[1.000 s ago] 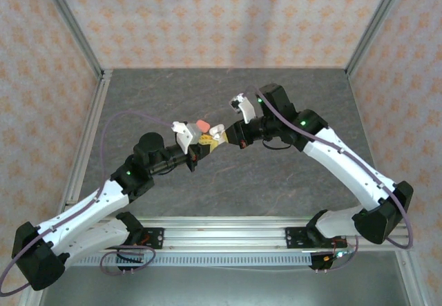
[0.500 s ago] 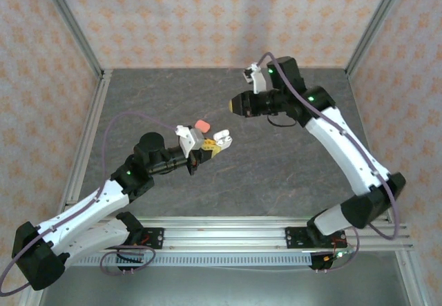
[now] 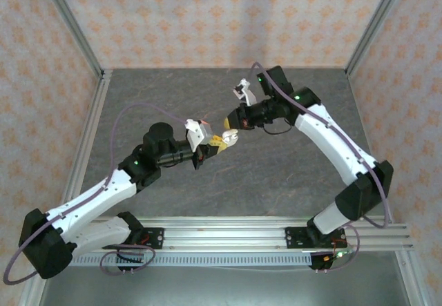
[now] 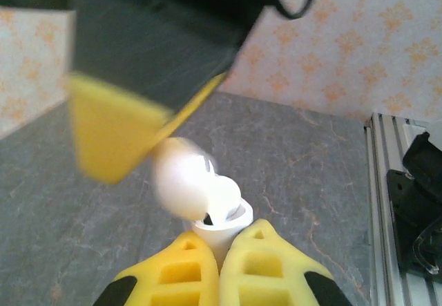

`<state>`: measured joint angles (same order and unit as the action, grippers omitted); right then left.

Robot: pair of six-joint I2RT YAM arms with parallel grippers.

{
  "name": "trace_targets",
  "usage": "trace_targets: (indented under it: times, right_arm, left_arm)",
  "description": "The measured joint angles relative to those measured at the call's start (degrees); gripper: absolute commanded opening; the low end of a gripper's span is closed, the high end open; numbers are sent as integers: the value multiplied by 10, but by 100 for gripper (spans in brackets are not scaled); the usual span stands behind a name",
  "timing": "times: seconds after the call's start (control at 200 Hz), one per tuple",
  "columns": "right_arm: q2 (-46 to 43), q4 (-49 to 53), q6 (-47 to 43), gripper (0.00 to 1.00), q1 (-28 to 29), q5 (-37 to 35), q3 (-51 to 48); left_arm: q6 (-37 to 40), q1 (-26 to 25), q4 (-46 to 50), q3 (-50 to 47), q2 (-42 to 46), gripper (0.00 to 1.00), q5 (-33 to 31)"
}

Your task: Insert the wireless bluetooth earbuds into the charging case

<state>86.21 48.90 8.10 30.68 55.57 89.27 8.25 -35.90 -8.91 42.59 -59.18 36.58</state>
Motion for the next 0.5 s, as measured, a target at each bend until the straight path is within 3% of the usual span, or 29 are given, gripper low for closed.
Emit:
trace_targets:
  times: [0.155, 0.29, 0.5]
  right_arm:
    - [-93, -5, 2, 4, -10, 17, -63]
    - [-133, -6, 13, 18, -42, 7, -87]
    - [-146, -9, 25, 41, -47, -158, -133]
  left_arm:
    - [-25, 25, -36, -15, -4, 0, -24]
    - [-40, 27, -44, -33, 3, 0, -42]
    - [-60, 29, -42, -54, 3, 0, -66]
